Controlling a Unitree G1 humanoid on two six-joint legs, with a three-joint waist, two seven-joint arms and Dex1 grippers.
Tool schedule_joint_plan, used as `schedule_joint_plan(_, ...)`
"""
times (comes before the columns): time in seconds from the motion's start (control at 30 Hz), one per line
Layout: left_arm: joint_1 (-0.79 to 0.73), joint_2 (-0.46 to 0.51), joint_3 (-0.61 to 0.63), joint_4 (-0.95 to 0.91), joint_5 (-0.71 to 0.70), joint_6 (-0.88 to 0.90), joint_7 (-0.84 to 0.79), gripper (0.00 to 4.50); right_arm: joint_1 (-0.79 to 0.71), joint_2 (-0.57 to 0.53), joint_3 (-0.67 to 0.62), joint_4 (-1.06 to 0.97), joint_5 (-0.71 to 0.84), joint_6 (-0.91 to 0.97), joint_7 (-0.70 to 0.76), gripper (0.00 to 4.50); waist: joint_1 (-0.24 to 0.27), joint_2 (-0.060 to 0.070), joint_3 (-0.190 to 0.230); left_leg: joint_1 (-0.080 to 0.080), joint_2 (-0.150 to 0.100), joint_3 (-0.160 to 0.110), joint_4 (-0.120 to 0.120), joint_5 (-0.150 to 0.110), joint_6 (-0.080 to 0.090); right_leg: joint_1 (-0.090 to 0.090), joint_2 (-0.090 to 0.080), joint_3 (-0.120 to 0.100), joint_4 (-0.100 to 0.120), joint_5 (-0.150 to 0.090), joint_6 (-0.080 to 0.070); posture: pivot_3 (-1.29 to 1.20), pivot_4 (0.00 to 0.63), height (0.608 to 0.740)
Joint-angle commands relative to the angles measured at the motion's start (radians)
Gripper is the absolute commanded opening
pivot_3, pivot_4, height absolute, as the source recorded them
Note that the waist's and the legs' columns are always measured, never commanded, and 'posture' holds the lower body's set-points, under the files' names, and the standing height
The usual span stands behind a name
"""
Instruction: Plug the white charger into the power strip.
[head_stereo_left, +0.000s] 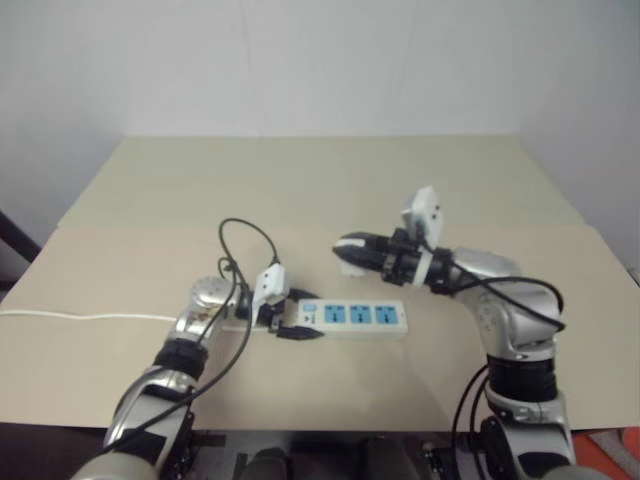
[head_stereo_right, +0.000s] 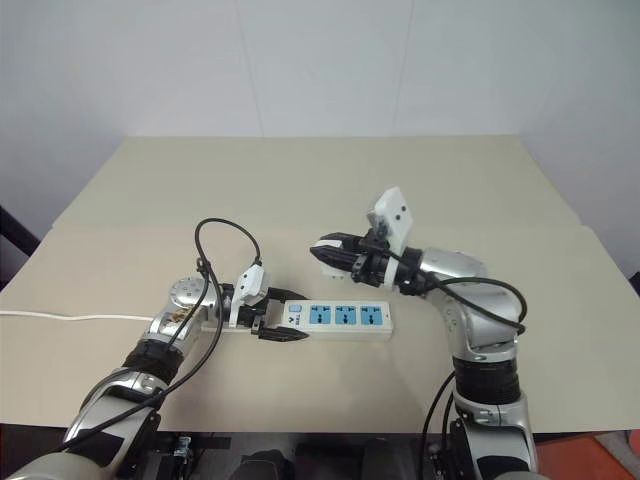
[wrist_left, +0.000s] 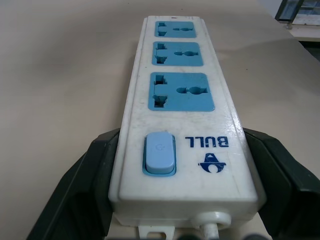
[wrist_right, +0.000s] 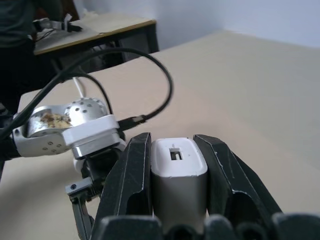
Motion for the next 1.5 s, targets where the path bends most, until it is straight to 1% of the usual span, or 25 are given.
schedule_joint_plan(0.03, 0.019, 0.031, -0.014, -0.001, 0.028, 0.031, 0.010, 3.28, 0.011, -0.003, 0.054, 0.050, -0.005, -0.122, 0.012, 1.12, -0.002, 0.000, 0.000, 0.000, 0.000, 0.000, 0.000, 0.000, 0.000, 0.000, 0.000, 0.000, 0.000, 0.000, 0.000, 0.00, 0.150, 0.740)
schedule_joint_plan(0.2, 0.037, 0.037, -0.015, -0.024, 0.026, 0.043, 0.014, 3.28, 0.030, -0.006, 0.128, 0.098, -0.008, -0.209, 0.030, 1.12, -0.006, 0.000, 0.000, 0.000, 0.000, 0.000, 0.000, 0.000, 0.000, 0.000, 0.000, 0.000, 0.000, 0.000, 0.000, 0.00, 0.150, 0.740)
schedule_joint_plan(0.33, 0.047, 0.039, -0.017, -0.041, 0.025, 0.052, 0.016, 3.28, 0.038, 0.001, 0.160, 0.139, -0.010, -0.253, 0.030, 1.12, -0.007, 0.000, 0.000, 0.000, 0.000, 0.000, 0.000, 0.000, 0.000, 0.000, 0.000, 0.000, 0.000, 0.000, 0.000, 0.00, 0.150, 0.740)
schedule_joint_plan(0.7, 0.077, 0.054, -0.019, -0.091, 0.018, 0.073, 0.014, 3.28, 0.036, 0.033, 0.191, 0.244, -0.013, -0.329, 0.014, 1.12, -0.015, 0.000, 0.000, 0.000, 0.000, 0.000, 0.000, 0.000, 0.000, 0.000, 0.000, 0.000, 0.000, 0.000, 0.000, 0.00, 0.150, 0.740)
schedule_joint_plan(0.9, 0.095, 0.063, -0.021, -0.123, 0.014, 0.089, 0.018, 3.28, 0.026, 0.030, 0.200, 0.317, -0.027, -0.388, 0.028, 1.12, -0.024, 0.000, 0.000, 0.001, 0.000, 0.000, -0.001, 0.000, 0.000, 0.000, 0.000, 0.000, 0.000, 0.000, 0.000, 0.00, 0.150, 0.740)
schedule_joint_plan(1.33, 0.125, 0.094, -0.023, -0.169, 0.004, 0.101, 0.020, 3.28, 0.039, -0.050, 0.206, 0.422, -0.055, -0.494, 0.142, 1.12, -0.023, 0.000, 0.000, 0.001, 0.001, 0.000, -0.001, 0.000, 0.000, 0.000, 0.000, 0.000, 0.000, 0.000, 0.000, 0.00, 0.150, 0.740)
schedule_joint_plan(1.5, 0.140, 0.113, -0.022, -0.186, -0.001, 0.099, 0.022, 3.28, 0.061, -0.114, 0.201, 0.436, -0.044, -0.527, 0.210, 1.12, -0.017, 0.000, 0.000, 0.001, 0.001, 0.000, -0.001, 0.000, 0.000, 0.001, 0.000, 0.000, -0.001, 0.000, 0.000, 0.00, 0.150, 0.740)
